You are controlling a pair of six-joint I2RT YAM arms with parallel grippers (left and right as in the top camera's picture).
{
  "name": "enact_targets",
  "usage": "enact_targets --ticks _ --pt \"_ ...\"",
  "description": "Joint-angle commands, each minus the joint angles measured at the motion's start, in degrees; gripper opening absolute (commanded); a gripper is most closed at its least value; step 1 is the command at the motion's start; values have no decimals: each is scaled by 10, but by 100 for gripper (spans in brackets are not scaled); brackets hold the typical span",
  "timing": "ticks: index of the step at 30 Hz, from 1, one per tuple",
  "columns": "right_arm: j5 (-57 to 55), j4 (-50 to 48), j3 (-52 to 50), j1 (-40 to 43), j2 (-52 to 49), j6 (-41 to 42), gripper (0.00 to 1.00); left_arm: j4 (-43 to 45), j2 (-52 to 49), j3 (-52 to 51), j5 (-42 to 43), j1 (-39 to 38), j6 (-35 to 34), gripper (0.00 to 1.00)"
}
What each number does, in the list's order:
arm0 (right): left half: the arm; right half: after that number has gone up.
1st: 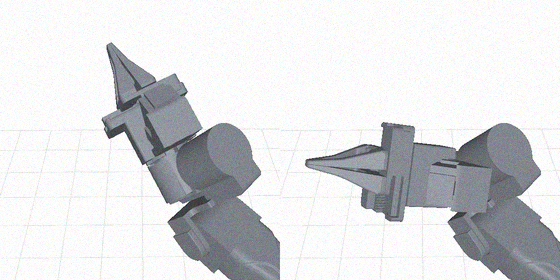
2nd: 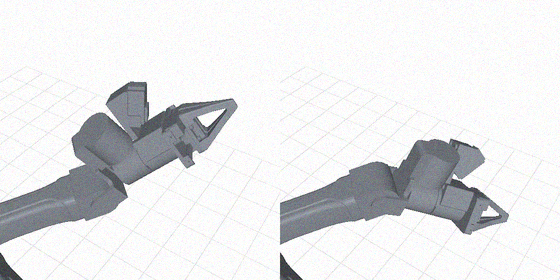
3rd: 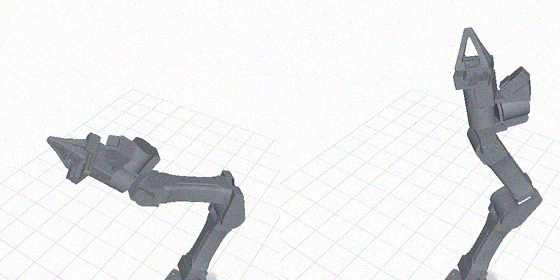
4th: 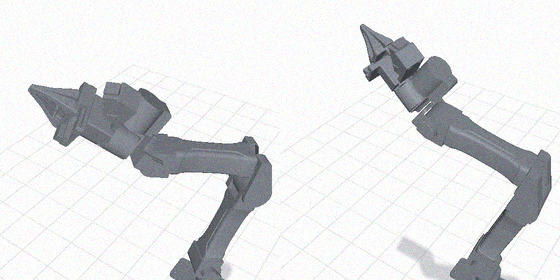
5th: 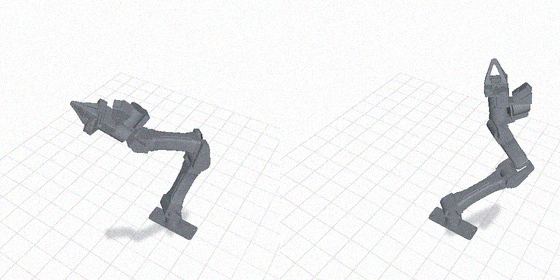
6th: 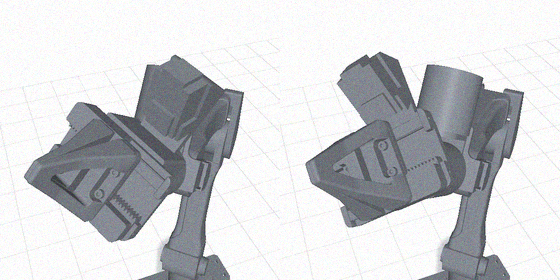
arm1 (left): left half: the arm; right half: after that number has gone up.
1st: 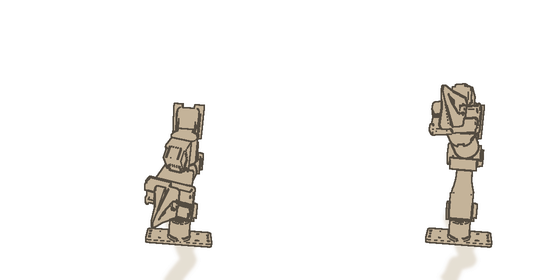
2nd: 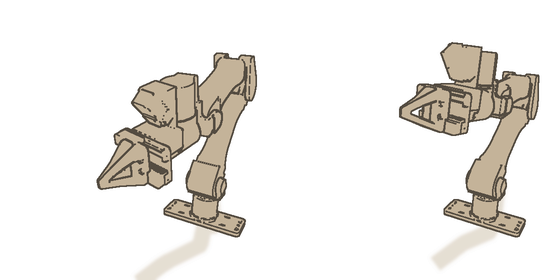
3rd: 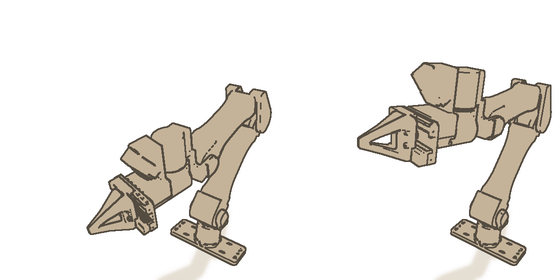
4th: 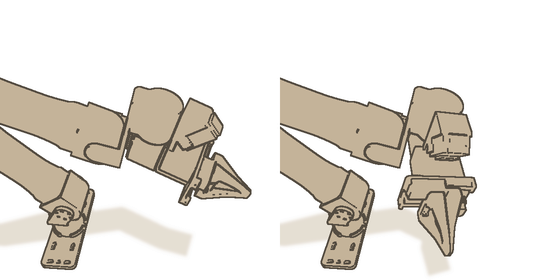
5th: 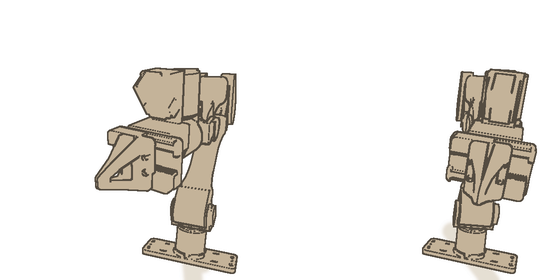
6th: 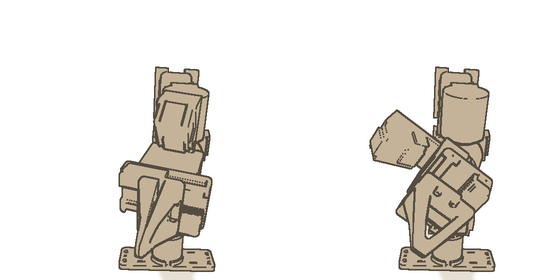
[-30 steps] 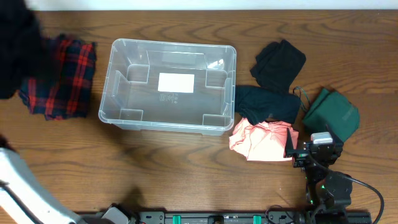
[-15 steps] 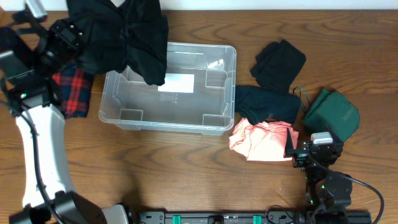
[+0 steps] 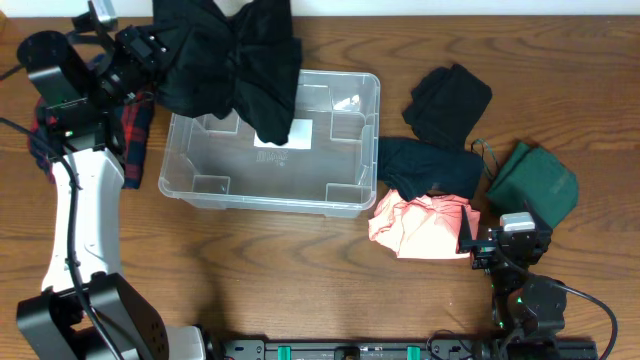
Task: Pack container
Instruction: 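Lift the black garment and drop it into the clear bin, then lower the left gripper to the red plaid shirt and grasp it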
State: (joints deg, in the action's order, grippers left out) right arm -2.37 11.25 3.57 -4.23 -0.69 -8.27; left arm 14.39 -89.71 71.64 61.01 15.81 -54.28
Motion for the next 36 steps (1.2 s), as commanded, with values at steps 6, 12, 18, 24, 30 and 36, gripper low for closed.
enact_targets --ticks 6,12,18,24,30,36 --pt "-4 -1 -2 2 3 -10 99 -97 24 15 -6 -66 -24 6" --pt "-4 -1 -2 2 3 -10 99 -250 24 14 -88 -121 3 6" --pt "-4 -1 -2 2 3 -10 99 -440 19 4 -245 -146 53 6" --pt "-4 -1 -2 2 3 -10 99 -459 17 3 -357 -129 100 62" --pt "-4 -1 -2 2 3 -10 99 -408 19 4 -358 -41 156 74" --pt "-4 -1 -2 2 3 -10 99 -408 20 5 -349 91 223 79"
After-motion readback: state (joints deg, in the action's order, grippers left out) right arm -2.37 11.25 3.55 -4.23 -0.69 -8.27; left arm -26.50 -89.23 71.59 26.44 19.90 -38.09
